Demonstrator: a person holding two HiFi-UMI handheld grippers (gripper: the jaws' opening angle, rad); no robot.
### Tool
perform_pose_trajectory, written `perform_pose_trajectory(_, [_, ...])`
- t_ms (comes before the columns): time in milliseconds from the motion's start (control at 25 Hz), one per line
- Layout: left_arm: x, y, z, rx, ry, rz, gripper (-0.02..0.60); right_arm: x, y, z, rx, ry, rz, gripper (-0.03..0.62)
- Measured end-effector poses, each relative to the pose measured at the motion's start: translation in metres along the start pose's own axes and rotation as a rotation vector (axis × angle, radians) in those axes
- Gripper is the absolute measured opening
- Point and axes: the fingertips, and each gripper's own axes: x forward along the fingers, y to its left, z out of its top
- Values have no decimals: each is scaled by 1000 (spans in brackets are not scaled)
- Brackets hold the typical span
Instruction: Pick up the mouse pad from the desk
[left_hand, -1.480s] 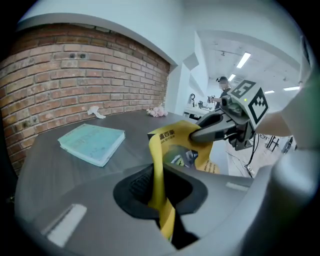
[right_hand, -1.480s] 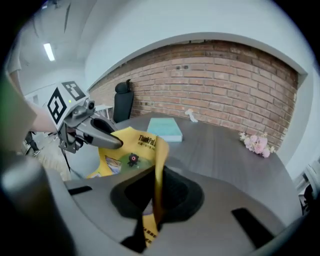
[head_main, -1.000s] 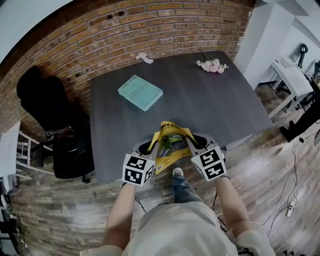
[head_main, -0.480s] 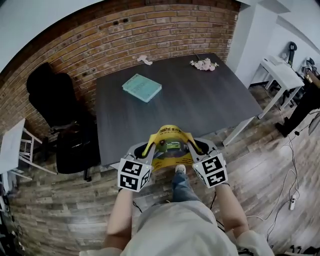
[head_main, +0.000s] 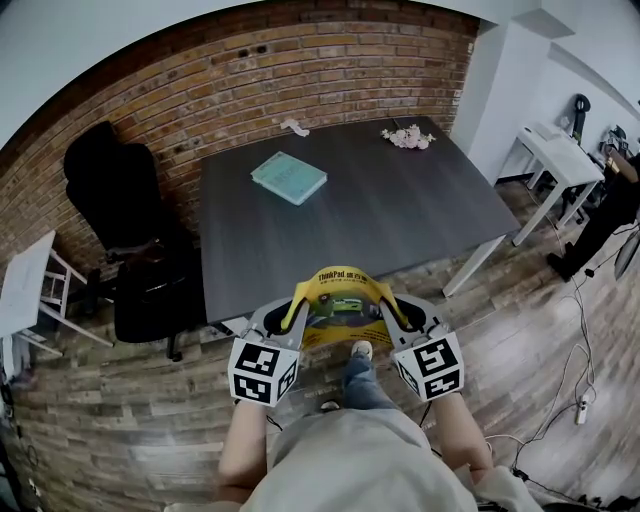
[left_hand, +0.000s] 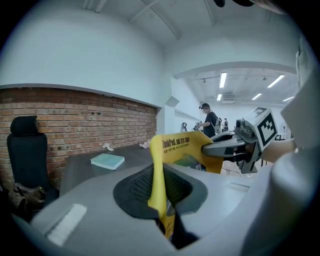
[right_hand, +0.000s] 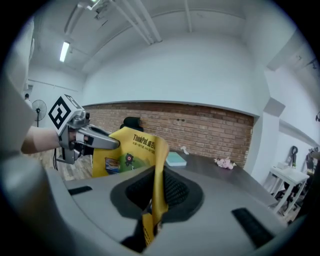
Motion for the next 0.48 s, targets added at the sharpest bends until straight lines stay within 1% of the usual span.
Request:
perform_pose_trajectory(280, [-9,-3,-1,-7,-5,3,28,-6,5,2,0,-7,0,23])
perform_pose_trajectory(480, [-7,-7,-4,-9,-5,-8,28,-9,3,-1,-14,-15,-27,23])
